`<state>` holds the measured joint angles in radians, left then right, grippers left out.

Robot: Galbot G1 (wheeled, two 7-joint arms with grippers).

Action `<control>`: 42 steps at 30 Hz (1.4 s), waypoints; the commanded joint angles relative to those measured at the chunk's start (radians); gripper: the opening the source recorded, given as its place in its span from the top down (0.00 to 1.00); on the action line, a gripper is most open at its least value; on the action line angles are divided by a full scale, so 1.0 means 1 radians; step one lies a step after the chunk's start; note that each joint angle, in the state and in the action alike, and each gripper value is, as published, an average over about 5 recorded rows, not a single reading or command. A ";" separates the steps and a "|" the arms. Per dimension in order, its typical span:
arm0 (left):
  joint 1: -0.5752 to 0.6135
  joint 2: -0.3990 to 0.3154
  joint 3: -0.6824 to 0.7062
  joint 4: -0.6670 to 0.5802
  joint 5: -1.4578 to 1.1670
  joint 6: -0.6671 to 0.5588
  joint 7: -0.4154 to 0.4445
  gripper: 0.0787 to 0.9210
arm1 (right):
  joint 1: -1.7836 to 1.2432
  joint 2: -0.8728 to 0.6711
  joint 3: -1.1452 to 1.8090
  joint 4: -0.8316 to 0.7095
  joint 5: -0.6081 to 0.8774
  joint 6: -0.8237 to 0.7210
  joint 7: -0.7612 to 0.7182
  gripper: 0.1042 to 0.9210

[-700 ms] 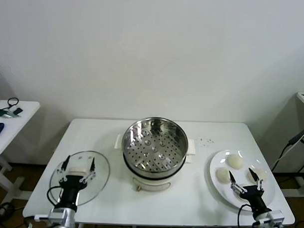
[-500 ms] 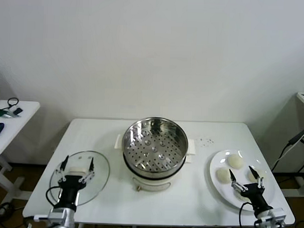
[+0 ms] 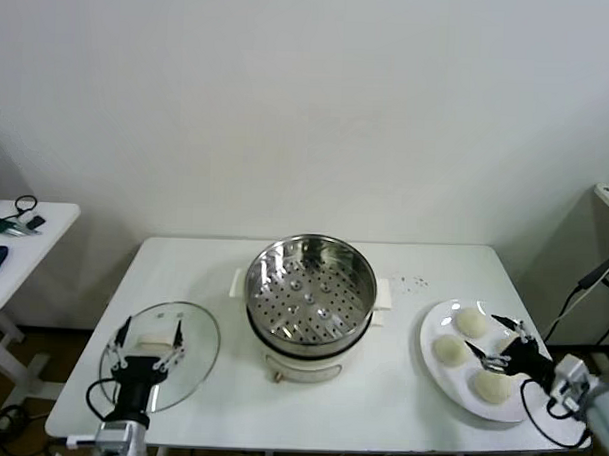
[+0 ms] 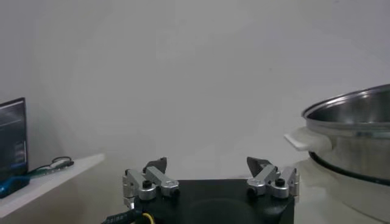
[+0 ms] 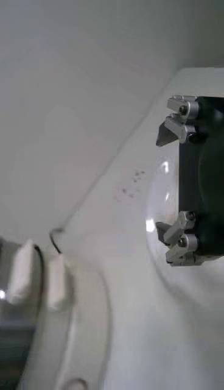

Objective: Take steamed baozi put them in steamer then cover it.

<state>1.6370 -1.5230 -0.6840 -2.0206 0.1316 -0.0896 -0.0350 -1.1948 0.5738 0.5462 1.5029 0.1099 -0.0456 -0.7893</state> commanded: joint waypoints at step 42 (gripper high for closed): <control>0.000 0.015 -0.013 0.027 -0.021 0.022 -0.033 0.12 | 1.210 0.235 -1.312 -0.702 -0.375 0.148 -0.396 0.12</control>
<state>1.6368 -1.5071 -0.6970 -1.9949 0.1112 -0.0667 -0.0675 0.0025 0.7619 -0.7139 0.8416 -0.2523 0.1004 -1.1786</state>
